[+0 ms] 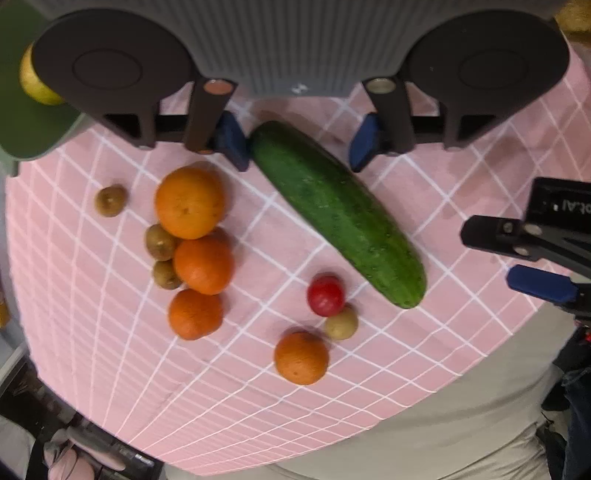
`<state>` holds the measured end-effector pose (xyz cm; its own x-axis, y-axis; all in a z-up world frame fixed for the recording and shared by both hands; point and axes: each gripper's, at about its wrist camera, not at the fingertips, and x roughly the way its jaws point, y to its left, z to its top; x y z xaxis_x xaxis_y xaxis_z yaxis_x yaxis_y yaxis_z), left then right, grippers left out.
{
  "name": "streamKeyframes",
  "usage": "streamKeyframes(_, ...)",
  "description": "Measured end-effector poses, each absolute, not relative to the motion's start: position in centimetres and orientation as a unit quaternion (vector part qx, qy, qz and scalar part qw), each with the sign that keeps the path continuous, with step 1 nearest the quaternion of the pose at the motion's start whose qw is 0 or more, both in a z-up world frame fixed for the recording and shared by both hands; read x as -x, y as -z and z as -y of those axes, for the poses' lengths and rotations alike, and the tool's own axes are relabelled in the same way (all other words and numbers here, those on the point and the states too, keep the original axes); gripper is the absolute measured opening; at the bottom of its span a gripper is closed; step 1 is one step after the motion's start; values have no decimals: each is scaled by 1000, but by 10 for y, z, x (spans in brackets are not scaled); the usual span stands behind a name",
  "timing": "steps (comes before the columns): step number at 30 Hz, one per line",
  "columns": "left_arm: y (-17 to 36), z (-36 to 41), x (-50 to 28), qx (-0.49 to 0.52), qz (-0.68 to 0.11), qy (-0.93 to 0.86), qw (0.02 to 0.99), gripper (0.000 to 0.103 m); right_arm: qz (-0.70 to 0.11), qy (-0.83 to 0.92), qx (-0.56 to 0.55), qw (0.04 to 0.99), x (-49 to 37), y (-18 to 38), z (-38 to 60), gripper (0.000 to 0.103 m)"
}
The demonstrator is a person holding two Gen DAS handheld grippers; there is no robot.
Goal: Organize fruits
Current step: 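Move the right tool to the cucumber and grasp its end, then lift the cucumber with the right tool and carry it to the colander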
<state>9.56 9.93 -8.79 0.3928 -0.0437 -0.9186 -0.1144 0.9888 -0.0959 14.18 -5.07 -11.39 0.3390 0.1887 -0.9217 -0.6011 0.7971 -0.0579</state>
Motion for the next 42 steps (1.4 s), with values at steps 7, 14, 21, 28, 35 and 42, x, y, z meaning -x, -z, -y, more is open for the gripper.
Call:
streamKeyframes(7,88,-110,-92,94,-556,-39,825,77,-557,-253,152,776,-121,100,53,31)
streamKeyframes(14,84,-115,-90,110,-543,-39,831,77,-562,-297,99,766,-94,94,39,24)
streamKeyframes(21,83,-119,-86,125,-521,-34,844,77,-504,-315,146,791,-84,81,29,59)
streamKeyframes(28,86,-135,-85,155,-521,-59,837,77,-480,-317,139,806,-97,86,25,60)
streamKeyframes(35,89,-133,-89,147,-522,-57,839,77,-479,-309,106,815,-118,94,25,50)
streamKeyframes(42,91,-136,-91,148,-525,-62,836,77,-484,-309,83,815,-131,105,22,48)
